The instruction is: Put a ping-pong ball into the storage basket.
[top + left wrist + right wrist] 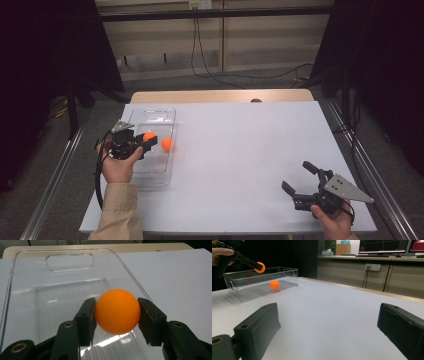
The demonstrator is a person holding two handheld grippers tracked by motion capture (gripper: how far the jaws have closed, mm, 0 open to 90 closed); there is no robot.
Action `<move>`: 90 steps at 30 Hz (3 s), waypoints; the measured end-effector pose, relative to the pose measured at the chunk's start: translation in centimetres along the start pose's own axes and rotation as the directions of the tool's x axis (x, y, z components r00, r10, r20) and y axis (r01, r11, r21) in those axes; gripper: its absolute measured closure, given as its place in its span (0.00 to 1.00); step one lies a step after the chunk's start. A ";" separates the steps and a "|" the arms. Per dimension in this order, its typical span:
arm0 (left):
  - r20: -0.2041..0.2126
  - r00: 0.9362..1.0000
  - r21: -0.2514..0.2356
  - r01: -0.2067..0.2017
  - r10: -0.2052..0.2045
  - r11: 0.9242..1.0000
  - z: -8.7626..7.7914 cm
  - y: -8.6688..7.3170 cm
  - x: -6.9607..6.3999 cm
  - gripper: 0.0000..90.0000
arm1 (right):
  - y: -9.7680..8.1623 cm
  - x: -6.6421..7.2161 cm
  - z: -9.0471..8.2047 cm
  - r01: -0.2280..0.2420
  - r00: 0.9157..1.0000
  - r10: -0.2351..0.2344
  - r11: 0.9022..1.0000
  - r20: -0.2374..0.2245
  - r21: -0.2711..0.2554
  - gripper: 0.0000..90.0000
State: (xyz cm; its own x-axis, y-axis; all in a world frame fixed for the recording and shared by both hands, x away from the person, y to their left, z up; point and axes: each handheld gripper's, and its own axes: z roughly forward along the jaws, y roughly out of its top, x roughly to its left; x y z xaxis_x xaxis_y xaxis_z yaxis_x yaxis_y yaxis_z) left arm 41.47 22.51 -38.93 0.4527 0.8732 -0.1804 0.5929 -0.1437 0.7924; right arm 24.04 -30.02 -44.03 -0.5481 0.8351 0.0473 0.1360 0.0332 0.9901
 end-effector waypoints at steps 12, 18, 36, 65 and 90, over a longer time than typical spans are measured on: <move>-0.007 1.000 -0.001 -0.002 0.002 1.000 0.0 -0.1 0.1 0.56 | 0.0 0.0 0.0 -0.002 1.000 0.002 1.000 0.001 0.000 0.04; -0.006 1.000 -0.007 -0.001 0.001 1.000 0.0 -0.1 0.0 0.56 | 0.0 0.0 0.0 0.000 1.000 0.000 1.000 -0.003 0.001 0.04; -0.017 1.000 -0.042 -0.008 0.007 0.999 -0.2 0.2 -0.1 0.32 | -0.1 -0.1 0.0 -0.004 1.000 0.004 1.000 0.001 -0.001 0.04; 0.067 0.995 -0.181 -0.054 0.067 0.982 -1.6 -0.3 -1.2 0.08 | 0.0 0.1 0.1 0.002 1.000 -0.002 1.000 -0.003 0.002 0.04; 0.108 0.988 -0.242 -0.085 0.113 0.967 -2.9 -2.2 -2.1 0.04 | 0.0 0.2 0.2 0.001 1.000 -0.001 1.000 -0.005 0.001 0.04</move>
State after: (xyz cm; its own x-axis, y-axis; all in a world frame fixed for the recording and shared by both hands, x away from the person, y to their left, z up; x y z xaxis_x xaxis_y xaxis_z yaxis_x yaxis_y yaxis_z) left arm 37.29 22.38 -38.64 0.5863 0.7959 -0.1513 0.3740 -0.1002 0.9220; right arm 24.10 -29.79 -44.02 -0.5523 0.8323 0.0475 0.1363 0.0340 0.9901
